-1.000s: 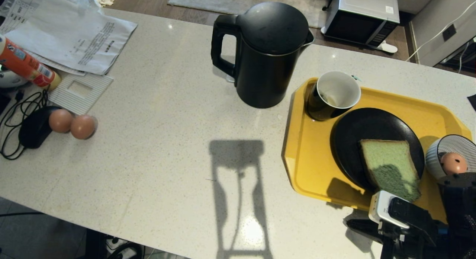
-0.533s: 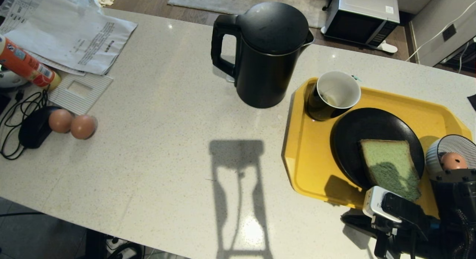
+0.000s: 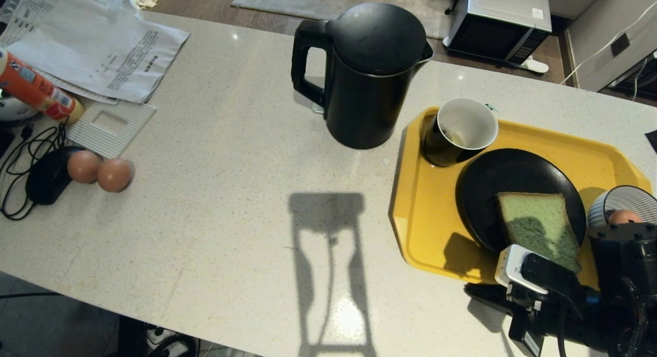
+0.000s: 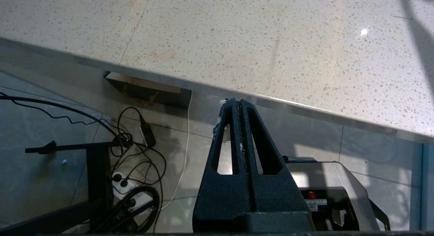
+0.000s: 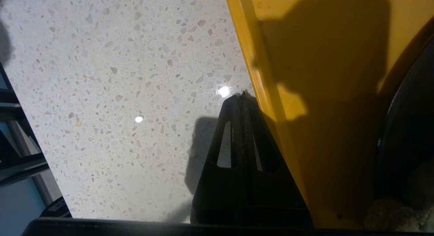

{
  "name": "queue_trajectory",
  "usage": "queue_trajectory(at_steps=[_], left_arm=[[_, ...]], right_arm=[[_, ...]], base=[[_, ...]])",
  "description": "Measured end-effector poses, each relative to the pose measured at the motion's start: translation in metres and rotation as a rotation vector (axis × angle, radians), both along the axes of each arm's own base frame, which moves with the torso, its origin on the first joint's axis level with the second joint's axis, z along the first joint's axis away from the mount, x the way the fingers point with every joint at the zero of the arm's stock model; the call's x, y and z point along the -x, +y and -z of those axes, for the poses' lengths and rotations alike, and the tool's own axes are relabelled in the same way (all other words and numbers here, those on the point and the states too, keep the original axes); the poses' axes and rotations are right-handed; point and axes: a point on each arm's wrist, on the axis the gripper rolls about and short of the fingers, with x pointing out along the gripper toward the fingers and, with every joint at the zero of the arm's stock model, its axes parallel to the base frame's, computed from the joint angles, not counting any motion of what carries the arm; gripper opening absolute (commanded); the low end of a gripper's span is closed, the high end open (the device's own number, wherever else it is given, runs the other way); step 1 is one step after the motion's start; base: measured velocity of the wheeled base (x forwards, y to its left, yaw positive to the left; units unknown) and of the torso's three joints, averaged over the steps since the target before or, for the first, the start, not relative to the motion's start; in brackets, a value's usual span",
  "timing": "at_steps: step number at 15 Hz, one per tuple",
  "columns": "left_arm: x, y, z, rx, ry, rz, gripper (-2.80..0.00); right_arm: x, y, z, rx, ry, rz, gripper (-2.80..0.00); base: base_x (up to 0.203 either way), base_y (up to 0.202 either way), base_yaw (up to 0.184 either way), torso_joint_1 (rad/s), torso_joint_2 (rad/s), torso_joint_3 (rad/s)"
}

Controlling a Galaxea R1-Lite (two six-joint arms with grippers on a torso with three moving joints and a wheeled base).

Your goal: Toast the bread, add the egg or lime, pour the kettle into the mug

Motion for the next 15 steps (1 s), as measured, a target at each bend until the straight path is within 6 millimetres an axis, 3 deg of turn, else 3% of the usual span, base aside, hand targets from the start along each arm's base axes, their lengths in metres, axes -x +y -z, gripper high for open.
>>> queue_trajectory(at_steps=[15], left_arm=[[0.0,0.0,0.0,0.0,0.0,0.0,-2.8]], right_arm=[[-0.007,0.002,-0.0067,-0.057,-0.035,0.029,-2.8]], base=[[0.0,0.0,0.0,0.0,0.0,0.0]])
